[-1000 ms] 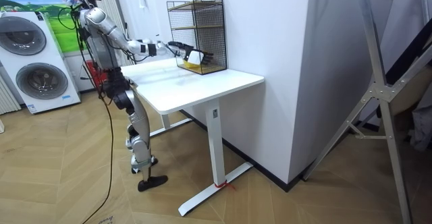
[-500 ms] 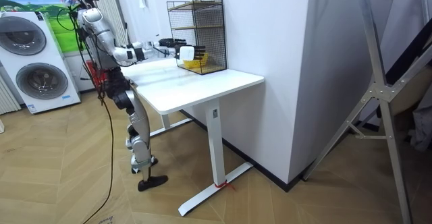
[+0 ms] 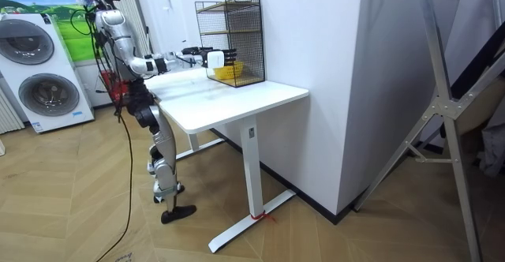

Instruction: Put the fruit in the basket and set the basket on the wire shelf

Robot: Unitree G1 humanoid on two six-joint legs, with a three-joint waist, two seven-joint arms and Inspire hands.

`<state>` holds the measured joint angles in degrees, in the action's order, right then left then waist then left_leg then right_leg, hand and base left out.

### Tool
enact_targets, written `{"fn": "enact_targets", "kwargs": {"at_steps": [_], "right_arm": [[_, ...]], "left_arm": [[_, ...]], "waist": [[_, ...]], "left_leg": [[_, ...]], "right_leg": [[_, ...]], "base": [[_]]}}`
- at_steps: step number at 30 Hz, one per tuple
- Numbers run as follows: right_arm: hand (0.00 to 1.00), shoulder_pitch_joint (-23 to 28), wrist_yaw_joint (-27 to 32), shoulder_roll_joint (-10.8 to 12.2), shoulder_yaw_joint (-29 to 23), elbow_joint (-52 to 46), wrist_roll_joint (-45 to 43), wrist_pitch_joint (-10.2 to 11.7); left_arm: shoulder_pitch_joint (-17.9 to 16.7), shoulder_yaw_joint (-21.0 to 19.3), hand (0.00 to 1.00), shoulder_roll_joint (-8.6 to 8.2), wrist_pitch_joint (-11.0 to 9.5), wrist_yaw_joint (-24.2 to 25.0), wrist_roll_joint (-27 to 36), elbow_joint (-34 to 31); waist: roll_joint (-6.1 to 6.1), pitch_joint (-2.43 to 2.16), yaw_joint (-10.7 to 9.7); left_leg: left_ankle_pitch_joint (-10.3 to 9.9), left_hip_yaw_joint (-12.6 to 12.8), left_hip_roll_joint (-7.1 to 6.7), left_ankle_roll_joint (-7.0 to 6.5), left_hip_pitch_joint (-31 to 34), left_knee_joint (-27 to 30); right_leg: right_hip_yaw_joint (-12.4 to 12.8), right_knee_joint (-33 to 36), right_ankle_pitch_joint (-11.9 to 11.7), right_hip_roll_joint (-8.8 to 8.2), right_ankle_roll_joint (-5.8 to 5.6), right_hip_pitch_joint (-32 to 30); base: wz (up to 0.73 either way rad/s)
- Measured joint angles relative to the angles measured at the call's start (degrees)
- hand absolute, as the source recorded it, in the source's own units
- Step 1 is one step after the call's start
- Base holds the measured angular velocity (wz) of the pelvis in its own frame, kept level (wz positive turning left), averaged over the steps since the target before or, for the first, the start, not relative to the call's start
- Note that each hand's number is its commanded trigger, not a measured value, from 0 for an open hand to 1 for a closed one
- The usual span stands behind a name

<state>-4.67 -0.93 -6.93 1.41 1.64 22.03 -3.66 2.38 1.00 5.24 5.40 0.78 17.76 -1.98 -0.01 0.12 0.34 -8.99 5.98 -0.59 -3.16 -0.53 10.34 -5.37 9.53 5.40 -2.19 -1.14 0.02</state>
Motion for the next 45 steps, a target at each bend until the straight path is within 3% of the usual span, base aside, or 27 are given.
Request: {"fn": "enact_targets", "kwargs": {"at_steps": [6,8,11,14,21,27,30,34,37,42,45], "right_arm": [[0.0,3.2,-0.82,-0.21,-0.47,-0.85,-1.47,1.49],[0.0,6.63,-1.84,-0.57,-0.63,-3.56,-4.52,3.23],[0.0,9.03,-3.15,-0.57,-0.58,-5.02,-6.96,4.17],[0.0,11.13,-4.1,-0.57,-0.55,-7.25,-8.57,4.36],[0.0,12.85,-4.15,-0.63,-0.62,-9.55,-8.81,6.28],[0.0,14.71,-3.75,-0.38,-1.19,-11.74,-9.12,8.25],[0.0,14.95,-3.82,-0.31,-2.36,-14.01,-9.16,9.58],[0.0,15.33,-2.2,-0.28,-5.74,-17.03,-9.14,12.85],[0.0,16.93,0.01,-0.04,-7.2,-18.19,-9.14,15.16],[0.0,17.62,4.11,-0.04,-8.07,-18.19,-9.2,16.88],[0.0,17.78,7.87,-0.08,-10.14,-18.23,-11.2,17.56]], "left_arm": [[-8.19,1.16,0.0,0.54,-2.08,2.71,0.02,-3.24],[-11.8,0.92,0.0,1.17,-2.97,3.94,0.17,-5.71],[-13.93,0.83,0.0,1.45,-3.49,4.96,0.06,-8.35],[-15.68,0.88,0.0,1.45,-5.58,6.71,0.24,-10.3],[-16.99,0.91,0.0,1.41,-6.95,8.62,0.64,-10.59],[-17.76,-0.03,0.0,1.05,-10.5,8.61,0.7,-10.79],[-17.76,-2.23,0.0,0.78,-12.05,8.59,0.86,-13.26],[-18.09,-4.97,0.0,0.18,-15.41,7.98,2.05,-16.27],[-18.34,-5.87,0.0,-0.93,-16.96,6.12,2.96,-16.47],[-18.33,-6.96,0.0,-2.56,-18.73,2.66,2.9,-16.5],[-18.33,-8.9,0.0,-2.78,-20.67,-3.25,2.42,-16.72]], "waist": [[0.2,0.03,-0.18],[0.32,0.02,-0.18],[0.41,0.02,-0.22],[1.02,-0.27,-0.14],[1.45,-0.48,-0.15],[0.97,-0.26,-0.23],[0.11,0.17,-0.22],[0.0,0.17,0.1],[-0.01,0.16,0.39],[0.21,0.01,0.82],[0.35,-0.13,1.46]], "left_leg": [[-0.2,-0.08,0.06,-0.04,0.02,-0.75],[-0.27,0.04,0.16,-0.02,0.21,-0.76],[-0.29,0.06,0.17,-0.02,0.41,-0.77],[-0.37,0.08,0.15,-0.02,0.95,-0.72],[-0.38,0.05,0.16,0.02,0.85,-0.77],[-0.38,0.13,0.08,0.02,-0.16,-0.65],[-0.49,0.17,-0.02,0.1,0.18,-0.31],[-1.0,0.18,-0.07,0.05,0.33,0.32],[-1.02,0.11,-0.08,0.09,0.29,0.11],[-1.07,0.11,-0.05,0.19,0.72,0.1],[-1.06,0.11,-0.03,0.22,0.17,-0.28]], "right_leg": [[-0.41,0.0,0.03,0.09,-0.05,-0.43],[-0.37,0.03,0.04,0.14,-0.06,-0.57],[-0.37,0.03,0.04,0.14,-0.07,-0.79],[-0.32,0.05,0.05,0.15,-0.08,-1.18],[-0.37,0.14,0.07,0.18,-0.08,-1.07],[0.07,0.15,0.12,0.2,-0.08,-0.49],[0.47,0.06,0.29,0.24,0.09,-0.75],[0.54,-0.37,0.54,0.26,0.0,-0.47],[0.4,-0.76,0.53,0.34,0.0,-0.34],[0.14,-0.36,0.5,0.41,0.05,-0.85],[0.05,0.15,0.51,0.47,0.04,-0.79]], "base": [[0.0],[0.0],[0.0],[-0.03],[-0.01],[-0.02],[-0.02],[0.0],[0.0],[0.0],[0.0]]}}
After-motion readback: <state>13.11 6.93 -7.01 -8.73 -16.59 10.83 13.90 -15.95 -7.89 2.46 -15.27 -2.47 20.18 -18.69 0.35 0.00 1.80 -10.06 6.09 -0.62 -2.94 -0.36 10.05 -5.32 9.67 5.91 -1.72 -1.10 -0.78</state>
